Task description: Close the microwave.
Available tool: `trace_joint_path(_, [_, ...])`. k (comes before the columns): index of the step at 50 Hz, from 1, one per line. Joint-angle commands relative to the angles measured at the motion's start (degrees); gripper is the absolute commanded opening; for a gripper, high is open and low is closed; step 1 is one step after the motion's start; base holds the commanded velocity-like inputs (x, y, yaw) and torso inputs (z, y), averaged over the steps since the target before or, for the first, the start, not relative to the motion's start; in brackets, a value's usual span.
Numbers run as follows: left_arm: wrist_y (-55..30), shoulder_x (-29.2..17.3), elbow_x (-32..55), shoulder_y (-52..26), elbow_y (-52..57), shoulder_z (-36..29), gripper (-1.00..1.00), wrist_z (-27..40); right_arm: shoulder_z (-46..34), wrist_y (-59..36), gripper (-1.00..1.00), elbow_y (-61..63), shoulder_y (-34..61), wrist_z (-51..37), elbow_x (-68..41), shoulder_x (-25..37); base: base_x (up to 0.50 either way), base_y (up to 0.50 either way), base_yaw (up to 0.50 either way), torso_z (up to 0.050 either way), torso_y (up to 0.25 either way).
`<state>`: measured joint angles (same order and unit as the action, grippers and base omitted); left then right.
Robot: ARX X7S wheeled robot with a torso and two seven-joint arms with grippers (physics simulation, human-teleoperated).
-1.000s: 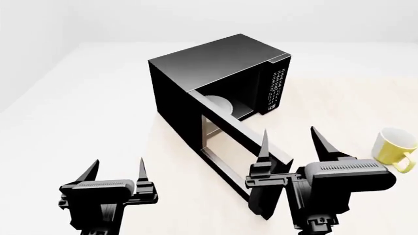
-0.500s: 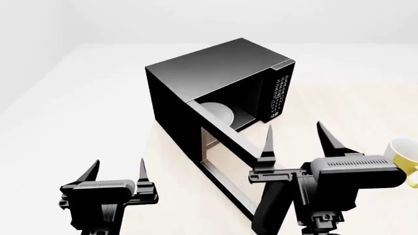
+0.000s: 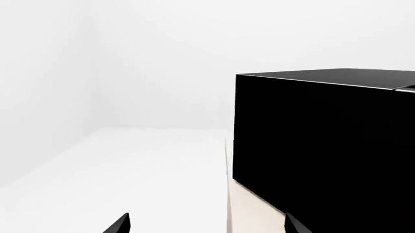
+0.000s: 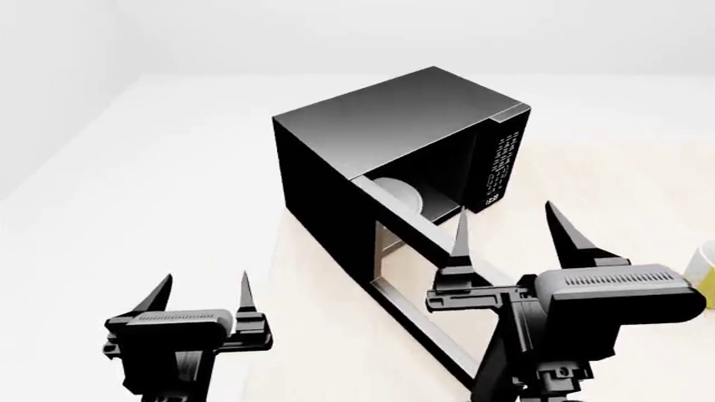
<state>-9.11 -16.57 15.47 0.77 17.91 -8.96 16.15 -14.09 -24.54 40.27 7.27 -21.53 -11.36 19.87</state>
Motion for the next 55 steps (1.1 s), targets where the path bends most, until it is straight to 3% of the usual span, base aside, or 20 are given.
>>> trace_joint_path(1, [0.43, -0.18, 0.04, 0.13, -0.16, -0.22, 1.00, 0.18, -0.09, 0.22, 1.00, 0.11, 0.16, -0.14, -0.32, 0.06, 0.00, 0.00, 0.00, 0.000, 0.000])
trace_joint_path(55, [-1.47, -4.44, 2.06, -1.40, 0.46, 5.29, 1.00, 3.00, -8.01, -15.57, 1.00, 6.41, 8.65, 0.79, -3.86, -0.49, 0.00, 0.00, 0.00, 0.000, 0.000])
